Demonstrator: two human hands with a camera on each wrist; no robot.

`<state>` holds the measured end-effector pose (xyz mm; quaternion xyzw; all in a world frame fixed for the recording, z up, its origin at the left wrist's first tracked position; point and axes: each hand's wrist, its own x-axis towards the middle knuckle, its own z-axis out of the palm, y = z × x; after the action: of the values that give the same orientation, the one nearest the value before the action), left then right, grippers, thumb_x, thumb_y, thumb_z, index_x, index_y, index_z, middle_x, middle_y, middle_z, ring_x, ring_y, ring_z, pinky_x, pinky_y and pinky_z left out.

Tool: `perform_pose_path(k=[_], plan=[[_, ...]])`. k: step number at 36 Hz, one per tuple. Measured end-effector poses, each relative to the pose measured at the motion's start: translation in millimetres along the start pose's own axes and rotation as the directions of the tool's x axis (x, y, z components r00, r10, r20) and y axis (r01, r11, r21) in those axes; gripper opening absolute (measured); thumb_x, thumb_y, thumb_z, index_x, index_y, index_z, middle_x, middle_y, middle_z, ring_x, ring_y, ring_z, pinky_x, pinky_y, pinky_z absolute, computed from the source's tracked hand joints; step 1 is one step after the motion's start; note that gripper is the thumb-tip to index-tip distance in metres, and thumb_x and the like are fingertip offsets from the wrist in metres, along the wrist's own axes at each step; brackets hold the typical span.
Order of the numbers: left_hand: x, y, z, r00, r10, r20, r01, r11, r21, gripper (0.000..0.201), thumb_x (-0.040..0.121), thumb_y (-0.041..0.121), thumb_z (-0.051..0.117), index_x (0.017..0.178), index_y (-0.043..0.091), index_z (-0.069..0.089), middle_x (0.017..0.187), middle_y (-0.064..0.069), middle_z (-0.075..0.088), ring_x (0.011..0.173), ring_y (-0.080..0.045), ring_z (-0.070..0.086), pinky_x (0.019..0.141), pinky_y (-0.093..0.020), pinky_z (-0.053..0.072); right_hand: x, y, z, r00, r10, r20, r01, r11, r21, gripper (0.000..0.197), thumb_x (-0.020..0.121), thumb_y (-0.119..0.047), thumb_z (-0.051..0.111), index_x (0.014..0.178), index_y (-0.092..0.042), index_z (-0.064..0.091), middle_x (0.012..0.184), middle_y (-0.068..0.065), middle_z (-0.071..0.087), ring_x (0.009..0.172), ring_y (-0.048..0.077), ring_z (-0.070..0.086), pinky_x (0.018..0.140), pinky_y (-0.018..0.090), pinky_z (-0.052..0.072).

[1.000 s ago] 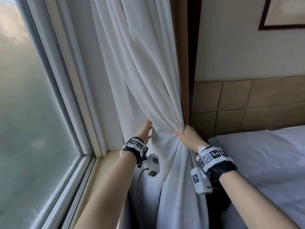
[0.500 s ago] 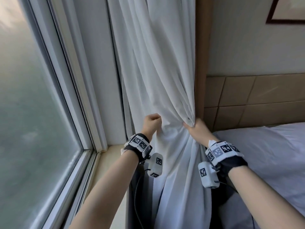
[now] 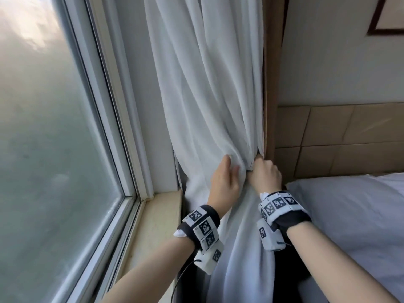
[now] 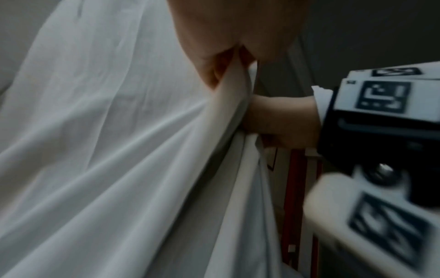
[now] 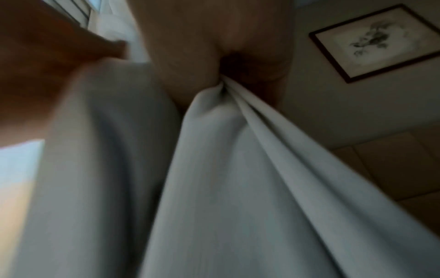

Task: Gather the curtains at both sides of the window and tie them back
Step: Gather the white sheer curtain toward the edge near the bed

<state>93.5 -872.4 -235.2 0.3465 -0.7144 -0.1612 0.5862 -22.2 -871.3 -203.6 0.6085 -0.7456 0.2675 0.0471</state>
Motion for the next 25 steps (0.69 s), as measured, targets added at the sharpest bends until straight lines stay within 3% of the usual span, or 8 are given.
perform_pose_path(k=[5, 9, 13, 15, 18, 21, 23, 25], plan=[[23, 16, 14, 0.97, -0.154, 0.19, 0.161, 0.987, -0.022, 0.038, 0.094, 0.011, 0.051, 0.067, 0.018, 0.027, 0.06, 0.005, 0.027, 0.049, -0.004, 0.028, 0.05, -0.019, 0.025, -7, 9, -9, 0.995, 0.004, 0.101, -0.018, 0.99, 0.139, 0.024, 0.094, -0.014, 0.045, 0.114, -0.002, 0.052, 0.112, 0.025, 0.06, 0.105, 0.043, 0.058, 0.085, 0.042, 0.048], [26, 16, 18, 0.916, -0.232, 0.327, 0.294, 0.943, -0.154, 0.033, 0.092, 0.007, 0.051, 0.068, 0.018, 0.032, 0.066, 0.005, 0.029, 0.058, -0.007, 0.027, 0.056, -0.022, 0.026, -8, 21, -22, 0.969, 0.046, 0.244, -0.12, 0.947, 0.297, 0.035, 0.09, -0.016, 0.049, 0.121, 0.0, 0.052, 0.121, 0.025, 0.054, 0.112, 0.043, 0.052, 0.087, 0.036, 0.043], [17, 11, 20, 0.849, -0.324, 0.418, 0.434, 0.878, -0.201, 0.025, 0.097, 0.018, 0.05, 0.072, 0.016, 0.046, 0.066, 0.007, 0.042, 0.063, -0.01, 0.041, 0.065, -0.027, 0.036, -9, 31, -27, 0.951, 0.075, 0.3, -0.191, 0.905, 0.38, 0.036, 0.092, -0.024, 0.049, 0.12, -0.003, 0.052, 0.122, 0.021, 0.053, 0.111, 0.038, 0.052, 0.085, 0.033, 0.042], [13, 9, 18, 0.788, -0.358, 0.501, 0.541, 0.791, -0.285, 0.022, 0.098, 0.027, 0.047, 0.084, 0.015, 0.058, 0.078, 0.003, 0.055, 0.076, -0.013, 0.053, 0.076, -0.035, 0.046, -12, 33, -30, 0.939, 0.066, 0.337, -0.224, 0.862, 0.454, 0.04, 0.093, -0.034, 0.049, 0.121, -0.005, 0.053, 0.121, 0.016, 0.055, 0.11, 0.032, 0.053, 0.084, 0.033, 0.04], [11, 9, 13, 0.694, -0.398, 0.6, 0.655, 0.695, -0.297, 0.044, 0.1, 0.042, 0.039, 0.117, 0.008, 0.061, 0.117, -0.004, 0.063, 0.114, -0.014, 0.056, 0.097, -0.044, 0.048, -11, 32, -33, 0.923, -0.021, 0.385, -0.204, 0.821, 0.534, 0.056, 0.089, -0.052, 0.052, 0.121, -0.007, 0.054, 0.12, 0.005, 0.057, 0.111, 0.021, 0.053, 0.089, 0.033, 0.041], [12, 5, 3, 0.607, -0.4, 0.687, 0.735, 0.61, -0.295, 0.047, 0.099, 0.051, 0.034, 0.115, 0.014, 0.06, 0.132, -0.001, 0.057, 0.129, -0.013, 0.047, 0.102, -0.052, 0.042, -6, 35, -33, 0.932, -0.045, 0.359, -0.163, 0.833, 0.528, 0.046, 0.079, -0.051, 0.068, 0.108, -0.016, 0.063, 0.108, 0.003, 0.066, 0.105, 0.022, 0.061, 0.088, 0.034, 0.047], [16, -1, -10, 0.588, -0.352, 0.729, 0.732, 0.615, -0.293, 0.051, 0.1, 0.051, 0.032, 0.117, 0.014, 0.061, 0.128, 0.002, 0.059, 0.127, -0.016, 0.05, 0.102, -0.051, 0.044, -5, 40, -28, 0.948, -0.03, 0.315, -0.13, 0.87, 0.475, 0.041, 0.079, -0.047, 0.07, 0.107, -0.017, 0.066, 0.106, 0.005, 0.068, 0.103, 0.025, 0.062, 0.084, 0.033, 0.049], [23, -11, -22, 0.632, -0.349, 0.692, 0.651, 0.723, -0.231, 0.053, 0.101, 0.048, 0.032, 0.122, 0.011, 0.063, 0.125, 0.003, 0.063, 0.121, -0.015, 0.055, 0.1, -0.043, 0.047, -5, 42, -25, 0.958, -0.022, 0.287, -0.103, 0.905, 0.414, 0.037, 0.084, -0.038, 0.066, 0.11, -0.013, 0.066, 0.107, 0.009, 0.067, 0.103, 0.03, 0.062, 0.082, 0.032, 0.048]])
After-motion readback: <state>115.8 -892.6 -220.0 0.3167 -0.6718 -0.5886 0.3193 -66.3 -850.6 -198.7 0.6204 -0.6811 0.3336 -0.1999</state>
